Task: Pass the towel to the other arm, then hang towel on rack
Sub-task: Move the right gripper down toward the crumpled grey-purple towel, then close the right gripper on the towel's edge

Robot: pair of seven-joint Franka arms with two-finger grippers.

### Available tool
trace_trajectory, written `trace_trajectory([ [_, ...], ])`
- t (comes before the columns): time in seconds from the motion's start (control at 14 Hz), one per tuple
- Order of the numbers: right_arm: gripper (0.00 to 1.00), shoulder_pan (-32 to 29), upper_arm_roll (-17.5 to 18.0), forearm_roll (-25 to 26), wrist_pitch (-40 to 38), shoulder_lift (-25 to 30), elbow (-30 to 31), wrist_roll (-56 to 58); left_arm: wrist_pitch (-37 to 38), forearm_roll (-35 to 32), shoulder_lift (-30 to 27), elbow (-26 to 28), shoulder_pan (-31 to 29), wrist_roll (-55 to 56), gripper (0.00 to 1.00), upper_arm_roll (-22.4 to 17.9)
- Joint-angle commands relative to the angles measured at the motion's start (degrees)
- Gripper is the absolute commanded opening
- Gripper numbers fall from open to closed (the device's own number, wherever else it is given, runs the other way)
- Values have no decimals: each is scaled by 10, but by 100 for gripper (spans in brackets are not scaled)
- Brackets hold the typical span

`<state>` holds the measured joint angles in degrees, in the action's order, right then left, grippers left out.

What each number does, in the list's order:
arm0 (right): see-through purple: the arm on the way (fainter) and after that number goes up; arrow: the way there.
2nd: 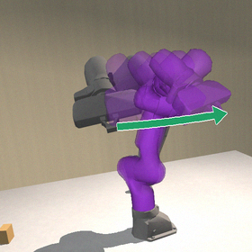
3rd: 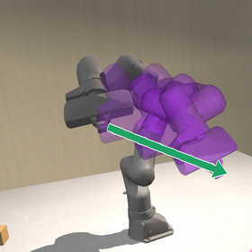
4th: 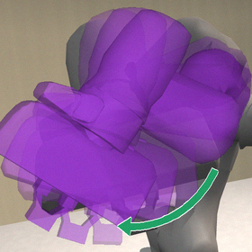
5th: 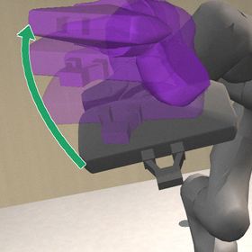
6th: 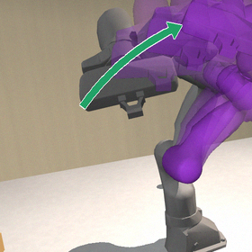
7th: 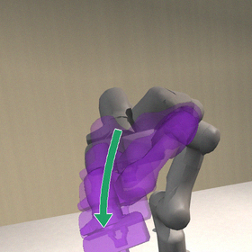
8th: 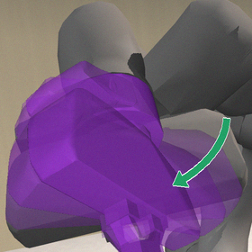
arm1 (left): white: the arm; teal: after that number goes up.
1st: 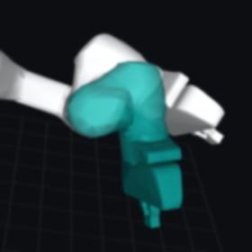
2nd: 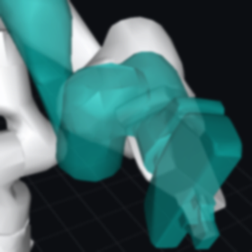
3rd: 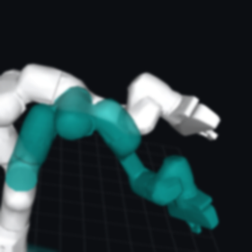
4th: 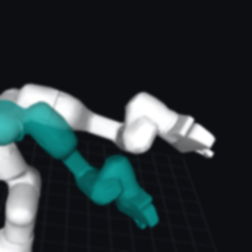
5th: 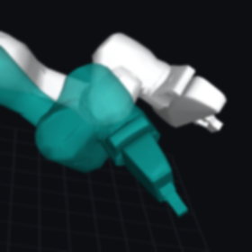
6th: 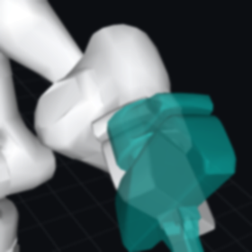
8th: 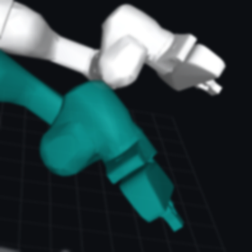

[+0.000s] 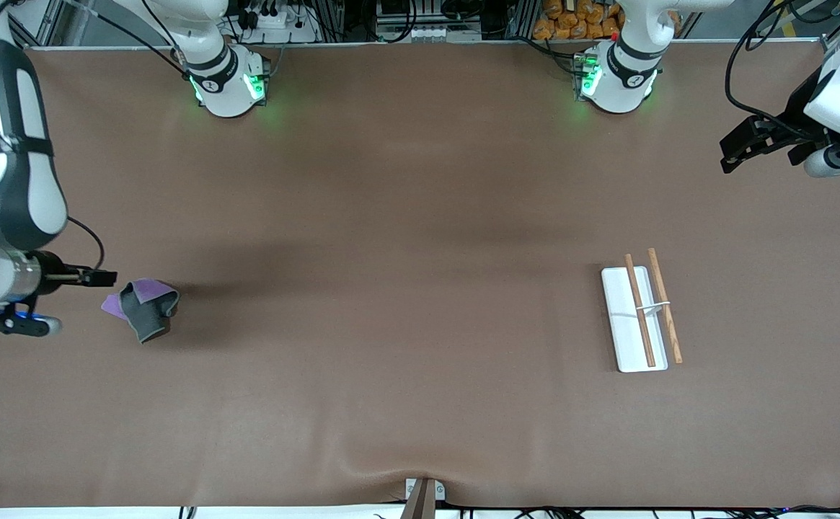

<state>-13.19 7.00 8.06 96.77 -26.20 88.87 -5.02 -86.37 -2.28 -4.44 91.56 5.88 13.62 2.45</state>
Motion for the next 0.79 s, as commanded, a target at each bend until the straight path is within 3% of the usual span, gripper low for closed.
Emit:
trace_trajectory([
  [0.0,100,-7,9,13,52,-1,42,5,9,-5,-8,-2,1,-4,100,2],
  [0.43,95,-23,8,16,120,-26,91,97,27,-5,-19,0,-3,-5,100,1],
  [0.72,69,-18,8,27,153,-32,108,99,30,2,-23,1,-3,-5,100,2],
])
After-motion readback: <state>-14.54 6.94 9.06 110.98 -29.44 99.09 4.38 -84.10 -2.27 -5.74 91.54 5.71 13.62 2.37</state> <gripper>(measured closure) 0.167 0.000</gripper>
